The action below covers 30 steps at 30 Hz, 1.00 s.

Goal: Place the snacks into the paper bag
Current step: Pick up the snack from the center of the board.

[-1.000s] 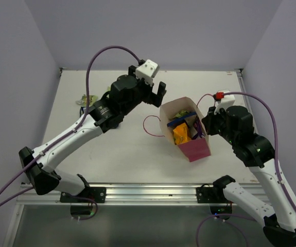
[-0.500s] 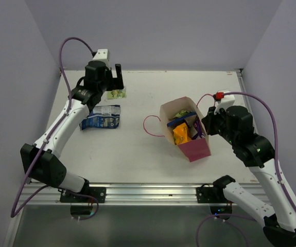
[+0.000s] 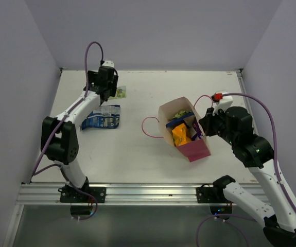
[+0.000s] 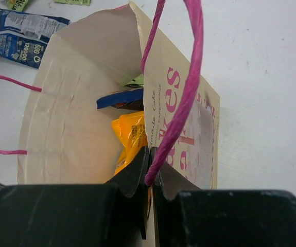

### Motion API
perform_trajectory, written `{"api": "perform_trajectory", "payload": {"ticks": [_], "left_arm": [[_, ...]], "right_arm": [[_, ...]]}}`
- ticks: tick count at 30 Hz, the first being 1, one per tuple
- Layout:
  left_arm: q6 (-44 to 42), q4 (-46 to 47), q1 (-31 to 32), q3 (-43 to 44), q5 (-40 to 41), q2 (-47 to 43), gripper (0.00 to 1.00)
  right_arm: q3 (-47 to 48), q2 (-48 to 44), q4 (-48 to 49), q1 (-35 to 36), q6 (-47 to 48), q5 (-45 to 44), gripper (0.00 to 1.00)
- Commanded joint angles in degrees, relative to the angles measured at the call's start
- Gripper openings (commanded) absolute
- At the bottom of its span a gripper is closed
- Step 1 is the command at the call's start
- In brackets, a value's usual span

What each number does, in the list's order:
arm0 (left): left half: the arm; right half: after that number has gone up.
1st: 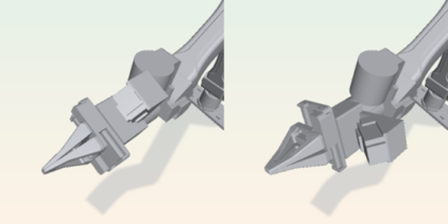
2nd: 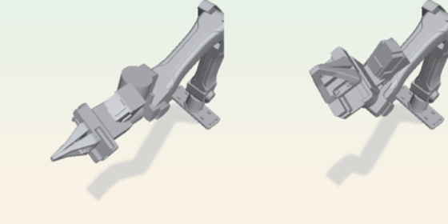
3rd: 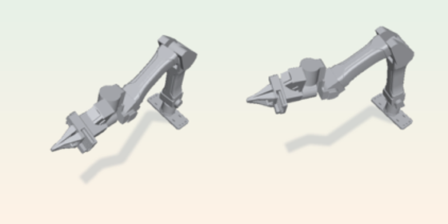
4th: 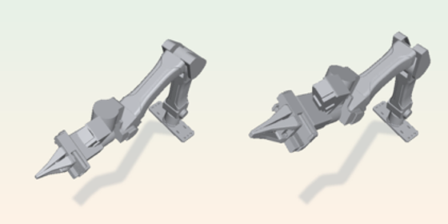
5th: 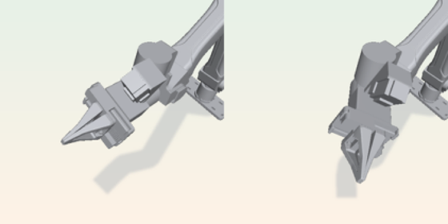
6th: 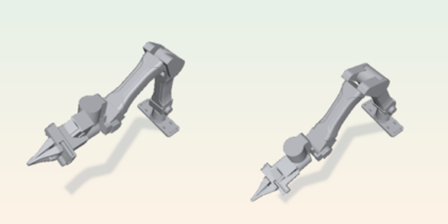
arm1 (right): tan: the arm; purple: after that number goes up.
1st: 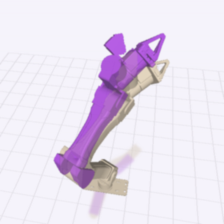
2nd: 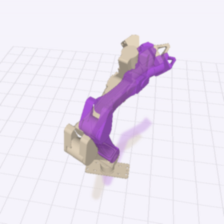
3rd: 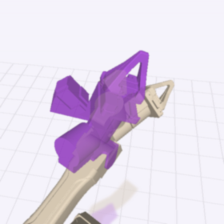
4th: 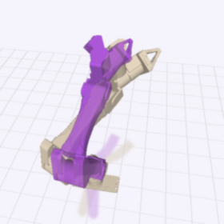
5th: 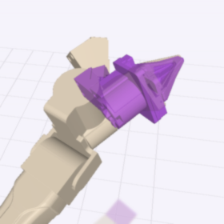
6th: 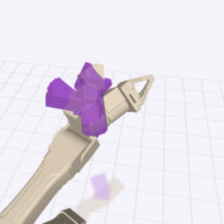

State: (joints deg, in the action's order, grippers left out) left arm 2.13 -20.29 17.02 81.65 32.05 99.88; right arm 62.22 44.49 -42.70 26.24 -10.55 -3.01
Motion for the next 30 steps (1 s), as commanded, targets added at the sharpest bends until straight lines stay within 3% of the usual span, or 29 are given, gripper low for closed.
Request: {"api": "perform_trajectory", "payload": {"ticks": [1,12,19,30], "left_arm": [[-7.8,6.0,-2.2,1.5,1.5,4.1,0.94],[-11.4,7.5,-7.1,5.7,0.3,17.8,0.84],[-11.6,8.2,-8.8,8.2,-2.1,22.2,0.75],[-12.7,11.0,-8.9,8.9,-1.4,28.4,0.7]], "right_arm": [[-0.3,0.1,2.4,0.1,-0.6,2.2,0.06],[0.2,0.3,1.5,0.1,-0.3,1.5,0.06],[0.3,0.7,1.0,0.0,-0.4,1.1,0.06],[0.9,1.5,0.6,0.0,-0.2,0.0,0.06]]}}
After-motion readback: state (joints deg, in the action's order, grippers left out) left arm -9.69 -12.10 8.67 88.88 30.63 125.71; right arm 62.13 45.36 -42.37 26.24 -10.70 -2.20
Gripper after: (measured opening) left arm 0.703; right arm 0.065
